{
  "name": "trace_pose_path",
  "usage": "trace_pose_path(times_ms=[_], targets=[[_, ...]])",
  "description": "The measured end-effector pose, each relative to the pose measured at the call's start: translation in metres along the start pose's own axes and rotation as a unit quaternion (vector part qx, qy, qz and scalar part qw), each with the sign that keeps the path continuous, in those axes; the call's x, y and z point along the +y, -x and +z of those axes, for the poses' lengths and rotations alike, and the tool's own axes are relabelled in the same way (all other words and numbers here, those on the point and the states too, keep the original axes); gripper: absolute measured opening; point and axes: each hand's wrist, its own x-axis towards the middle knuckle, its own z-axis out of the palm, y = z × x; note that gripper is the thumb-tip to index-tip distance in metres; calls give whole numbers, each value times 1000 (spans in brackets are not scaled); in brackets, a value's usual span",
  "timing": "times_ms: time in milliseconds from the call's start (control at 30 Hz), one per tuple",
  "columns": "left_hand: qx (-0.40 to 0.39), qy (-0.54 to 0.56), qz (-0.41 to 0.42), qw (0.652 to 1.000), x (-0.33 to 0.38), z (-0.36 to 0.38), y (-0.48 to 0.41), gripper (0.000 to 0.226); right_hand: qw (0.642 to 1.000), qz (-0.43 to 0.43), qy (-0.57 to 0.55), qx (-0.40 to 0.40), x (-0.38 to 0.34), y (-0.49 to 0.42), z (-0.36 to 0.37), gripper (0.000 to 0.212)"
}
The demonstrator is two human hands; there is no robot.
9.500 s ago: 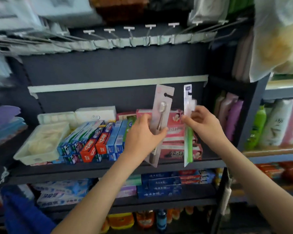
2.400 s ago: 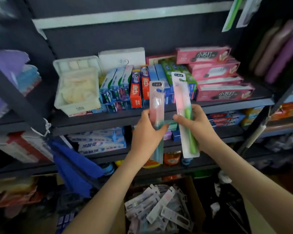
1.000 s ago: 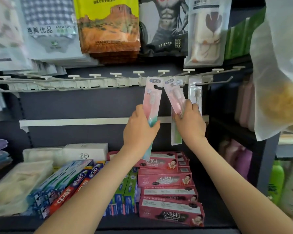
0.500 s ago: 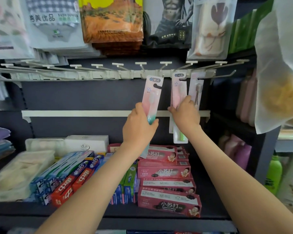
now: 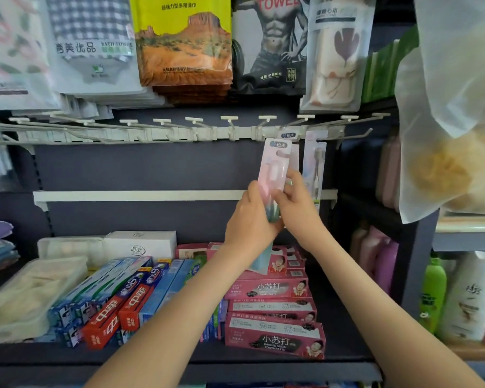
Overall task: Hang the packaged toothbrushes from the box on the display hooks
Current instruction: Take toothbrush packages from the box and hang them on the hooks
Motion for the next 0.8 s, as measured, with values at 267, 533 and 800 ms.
trace_pose_path(times_ms=[267,533,800], targets=[[-12,-54,-19,998,5,15,13,52,997,31,-13,69,-14,0,-2,51],[15,-92,17,995,7,29,4,93,972,51,212,86,-10,-23,-2,45],[86,-176,58,979,-5,2,-15,96,899,-14,437,27,2,-41,-30,49]])
